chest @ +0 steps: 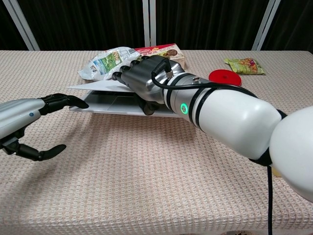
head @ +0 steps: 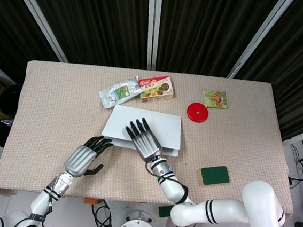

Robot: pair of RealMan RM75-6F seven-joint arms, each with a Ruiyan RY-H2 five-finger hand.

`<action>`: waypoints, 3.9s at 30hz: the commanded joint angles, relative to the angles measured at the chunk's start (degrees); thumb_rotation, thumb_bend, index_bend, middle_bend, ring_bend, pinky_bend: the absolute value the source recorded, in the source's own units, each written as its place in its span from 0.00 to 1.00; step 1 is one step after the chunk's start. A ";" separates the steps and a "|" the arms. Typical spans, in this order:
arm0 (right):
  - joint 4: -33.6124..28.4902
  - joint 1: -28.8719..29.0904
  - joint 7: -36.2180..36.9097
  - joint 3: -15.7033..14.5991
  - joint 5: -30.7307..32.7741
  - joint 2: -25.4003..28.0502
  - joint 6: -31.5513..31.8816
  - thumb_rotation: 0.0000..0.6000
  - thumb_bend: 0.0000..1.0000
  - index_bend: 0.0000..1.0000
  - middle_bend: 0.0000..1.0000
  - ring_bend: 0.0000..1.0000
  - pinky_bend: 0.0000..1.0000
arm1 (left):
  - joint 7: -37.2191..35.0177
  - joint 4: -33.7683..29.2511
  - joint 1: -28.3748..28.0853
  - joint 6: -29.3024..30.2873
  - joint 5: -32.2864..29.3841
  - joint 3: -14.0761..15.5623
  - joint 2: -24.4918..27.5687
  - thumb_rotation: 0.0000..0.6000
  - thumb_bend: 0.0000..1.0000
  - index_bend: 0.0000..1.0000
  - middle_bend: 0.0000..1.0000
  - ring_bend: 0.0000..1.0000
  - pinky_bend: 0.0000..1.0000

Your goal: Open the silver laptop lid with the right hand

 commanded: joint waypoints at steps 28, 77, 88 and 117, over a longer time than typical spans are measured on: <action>1.14 1.81 0.73 2.96 4.17 0.13 3.05 1.00 0.76 0.00 0.00 0.00 0.00 | 4.38 2.23 -7.52 -11.77 -8.88 -0.53 -0.27 1.00 0.35 0.14 0.09 0.03 0.10; 25.71 14.77 9.19 21.90 28.95 5.79 -6.56 1.00 0.61 0.00 0.00 0.00 0.00 | 9.81 -0.87 -12.63 -14.97 -14.78 -0.33 1.55 1.00 0.35 0.14 0.09 0.03 0.10; 37.40 16.82 10.60 22.80 32.52 4.51 -12.07 1.00 0.61 0.00 0.00 0.00 0.00 | 11.10 -1.47 -13.68 -15.94 -16.59 -0.46 2.28 1.00 0.35 0.14 0.09 0.03 0.10; 5.26 -1.76 26.43 15.96 13.82 23.69 -8.76 1.00 0.55 0.00 0.00 0.00 0.00 | 12.24 -10.54 -9.66 -4.66 -13.67 0.27 10.25 1.00 0.35 0.14 0.09 0.03 0.10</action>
